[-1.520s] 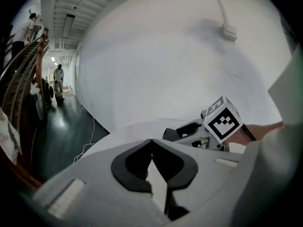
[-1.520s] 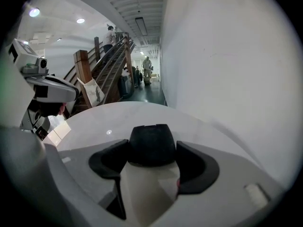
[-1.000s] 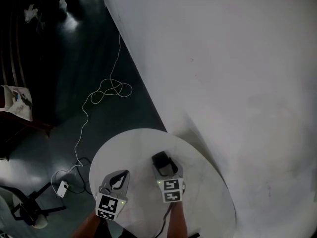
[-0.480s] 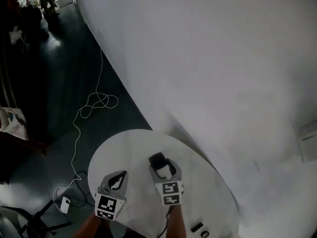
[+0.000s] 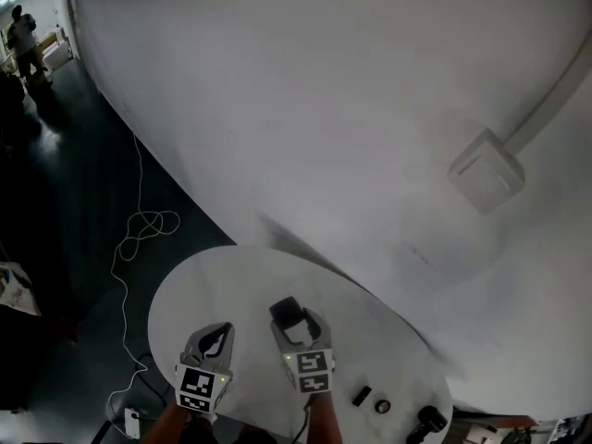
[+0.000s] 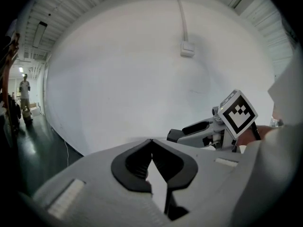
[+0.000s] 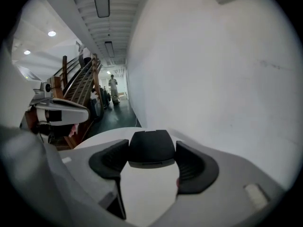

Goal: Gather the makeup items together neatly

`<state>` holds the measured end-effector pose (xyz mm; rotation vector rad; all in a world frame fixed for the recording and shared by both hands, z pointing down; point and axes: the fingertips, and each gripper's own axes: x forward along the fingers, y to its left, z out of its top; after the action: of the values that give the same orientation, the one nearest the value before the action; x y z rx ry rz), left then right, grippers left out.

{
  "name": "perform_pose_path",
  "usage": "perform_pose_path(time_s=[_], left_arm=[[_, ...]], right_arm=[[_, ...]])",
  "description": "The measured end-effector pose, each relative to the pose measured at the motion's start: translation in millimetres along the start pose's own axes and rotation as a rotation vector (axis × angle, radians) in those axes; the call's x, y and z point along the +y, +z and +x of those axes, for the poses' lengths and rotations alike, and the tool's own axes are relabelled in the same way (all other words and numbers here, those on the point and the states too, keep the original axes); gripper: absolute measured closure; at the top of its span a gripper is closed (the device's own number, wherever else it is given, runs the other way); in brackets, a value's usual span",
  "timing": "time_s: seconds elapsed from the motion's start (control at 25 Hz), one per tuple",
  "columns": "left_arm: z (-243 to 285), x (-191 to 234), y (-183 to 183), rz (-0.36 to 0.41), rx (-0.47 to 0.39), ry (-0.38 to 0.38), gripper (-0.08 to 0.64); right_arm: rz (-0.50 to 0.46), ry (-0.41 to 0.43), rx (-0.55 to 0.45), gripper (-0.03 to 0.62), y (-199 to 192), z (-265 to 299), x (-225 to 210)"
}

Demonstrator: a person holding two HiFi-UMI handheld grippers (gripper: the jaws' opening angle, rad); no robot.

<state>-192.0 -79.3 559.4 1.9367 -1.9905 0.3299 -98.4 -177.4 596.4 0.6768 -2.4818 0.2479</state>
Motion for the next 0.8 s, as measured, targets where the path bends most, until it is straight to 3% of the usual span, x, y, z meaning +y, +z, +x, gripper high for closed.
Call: perform_pose_path(time_s=[0.32, 0.8], left_arm=[[5, -65, 11, 0.061, -0.002, -0.148, 0.549], [16, -151, 0, 0.162, 0.031, -0.376, 0.549]], right_arm=[[0.12, -0.176, -0.044, 0.278, -23, -77, -37], [0.341, -0.422, -0.046, 0.278, -95, -163, -68]])
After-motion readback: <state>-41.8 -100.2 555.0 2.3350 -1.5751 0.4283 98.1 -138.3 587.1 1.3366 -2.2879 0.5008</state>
